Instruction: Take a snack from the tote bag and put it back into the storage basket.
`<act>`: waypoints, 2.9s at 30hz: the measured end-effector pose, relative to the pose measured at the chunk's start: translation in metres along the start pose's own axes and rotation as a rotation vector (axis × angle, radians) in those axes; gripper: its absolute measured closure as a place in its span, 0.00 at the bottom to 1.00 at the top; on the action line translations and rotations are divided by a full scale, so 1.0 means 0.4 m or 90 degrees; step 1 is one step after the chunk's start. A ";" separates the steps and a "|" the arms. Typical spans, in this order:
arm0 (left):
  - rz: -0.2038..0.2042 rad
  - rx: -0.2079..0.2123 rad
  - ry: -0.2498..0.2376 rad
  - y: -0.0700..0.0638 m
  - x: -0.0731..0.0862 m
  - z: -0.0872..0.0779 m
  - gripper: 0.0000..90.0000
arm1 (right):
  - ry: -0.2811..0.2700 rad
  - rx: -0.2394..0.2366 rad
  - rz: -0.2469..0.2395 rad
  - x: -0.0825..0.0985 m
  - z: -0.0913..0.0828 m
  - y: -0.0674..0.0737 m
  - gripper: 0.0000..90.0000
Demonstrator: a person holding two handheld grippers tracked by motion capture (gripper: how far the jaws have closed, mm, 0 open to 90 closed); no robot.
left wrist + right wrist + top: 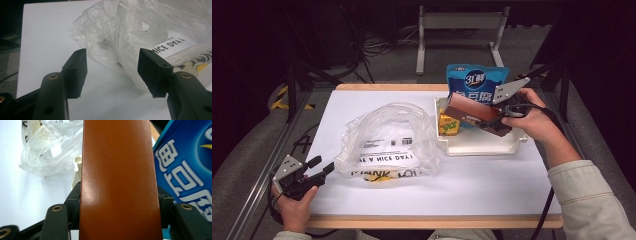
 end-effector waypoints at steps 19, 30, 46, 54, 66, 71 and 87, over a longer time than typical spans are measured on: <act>0.002 0.002 0.001 -0.001 -0.001 0.003 0.46 | 0.046 -0.047 -0.008 0.065 0.053 0.036 0.46; 0.003 0.002 0.001 -0.001 -0.002 0.003 0.46 | 0.060 -0.064 -0.014 0.094 0.069 0.051 0.46; 0.004 0.001 0.002 -0.002 -0.001 0.004 0.45 | 0.080 -0.076 -0.022 0.128 0.097 0.054 0.46; 0.002 0.000 0.001 -0.002 0.000 0.001 0.45 | 0.091 -0.084 -0.033 0.131 0.115 0.056 0.46; 0.000 -0.002 0.002 0.000 0.002 -0.003 0.45 | 0.109 -0.073 -0.044 0.144 0.130 0.047 0.46; -0.001 -0.002 0.001 0.001 0.002 -0.005 0.45 | 0.120 -0.078 -0.054 0.145 0.144 0.048 0.46; -0.002 -0.001 0.000 0.002 0.001 -0.003 0.45 | 0.153 -0.083 -0.072 0.146 0.177 0.046 0.46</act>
Point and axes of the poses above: each handheld gripper's, and its own axes: z roughly forward along the jaws, x roughly out of its underside, y roughly to its left, the point moved 5 cm from there along z, roughly forward along the jaws, and after that the axes turned 15 degrees about -z, right-handed, at the moved point
